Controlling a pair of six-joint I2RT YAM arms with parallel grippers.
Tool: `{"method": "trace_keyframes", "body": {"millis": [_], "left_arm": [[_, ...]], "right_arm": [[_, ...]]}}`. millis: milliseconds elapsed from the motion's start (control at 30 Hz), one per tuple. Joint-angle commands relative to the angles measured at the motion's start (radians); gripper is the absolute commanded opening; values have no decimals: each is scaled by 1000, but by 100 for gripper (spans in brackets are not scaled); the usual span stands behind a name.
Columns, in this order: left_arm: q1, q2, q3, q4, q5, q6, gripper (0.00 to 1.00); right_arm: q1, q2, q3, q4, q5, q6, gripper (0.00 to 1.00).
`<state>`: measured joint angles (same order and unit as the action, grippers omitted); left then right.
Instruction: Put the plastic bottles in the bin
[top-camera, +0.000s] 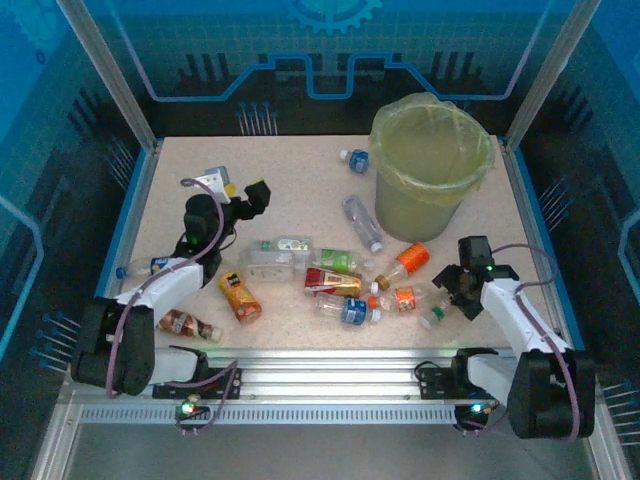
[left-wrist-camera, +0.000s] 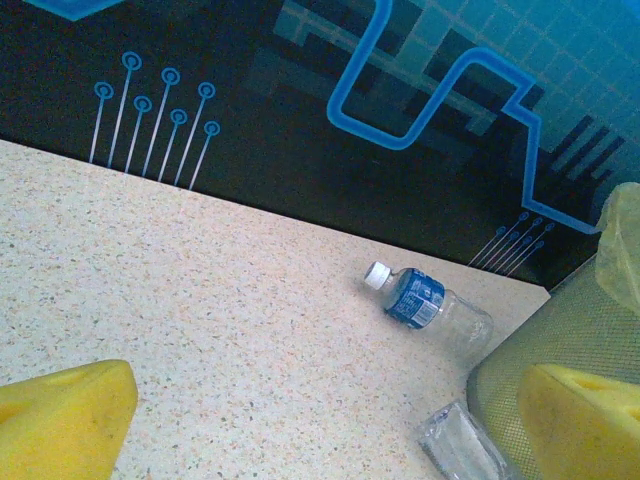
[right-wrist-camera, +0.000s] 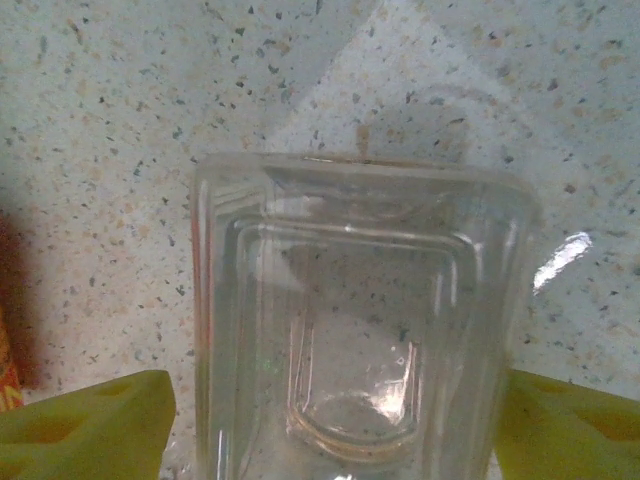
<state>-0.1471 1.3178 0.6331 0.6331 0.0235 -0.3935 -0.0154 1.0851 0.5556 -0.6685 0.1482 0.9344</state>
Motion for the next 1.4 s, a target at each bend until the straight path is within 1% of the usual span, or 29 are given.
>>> {"method": "trace_keyframes", "body": {"millis": [0,133,300,467,567,633,700,767,867,967,1000,1067,1200,1367], "left_arm": [[-5,3,30,15,17,16,99],[-5,-6,24,13,13,23,99],[-5,-22,16,7,4,40,99],[-5,-34,14,0,3,57,99],[-5,-41,14,-6,2,65,99],[-5,-46,14,-10,1,70,99],[-5,-50,14,-13,0,73,99],[-5,-54,13,-15,-2,79,99],[-5,-58,14,-19,0,81,99],[-5,-60,16,-19,4,78,99],[-5,-60,17,-21,5,75,99],[-5,-59,19,-22,9,68,99],[-5,-54,28,-33,25,54,99],[-5,-43,52,-65,60,38,99]], "right_arm": [[-19,40,-8,44,12,-11,77],[-22,88,-21,84,14,-8,76],[-24,138,-25,125,28,-6,70],[-39,165,-2,122,57,-22,55],[-47,142,20,92,74,-44,44],[-51,106,53,41,101,-69,36],[-54,68,93,-18,139,-95,32],[-54,22,138,-80,175,-125,30],[-53,-51,227,-171,210,-174,27],[-47,-114,317,-227,220,-227,24],[-40,-129,384,-243,221,-246,23],[-25,-135,461,-265,222,-277,22],[25,-98,667,-302,235,-353,22],[108,8,939,-294,251,-463,22]]}}
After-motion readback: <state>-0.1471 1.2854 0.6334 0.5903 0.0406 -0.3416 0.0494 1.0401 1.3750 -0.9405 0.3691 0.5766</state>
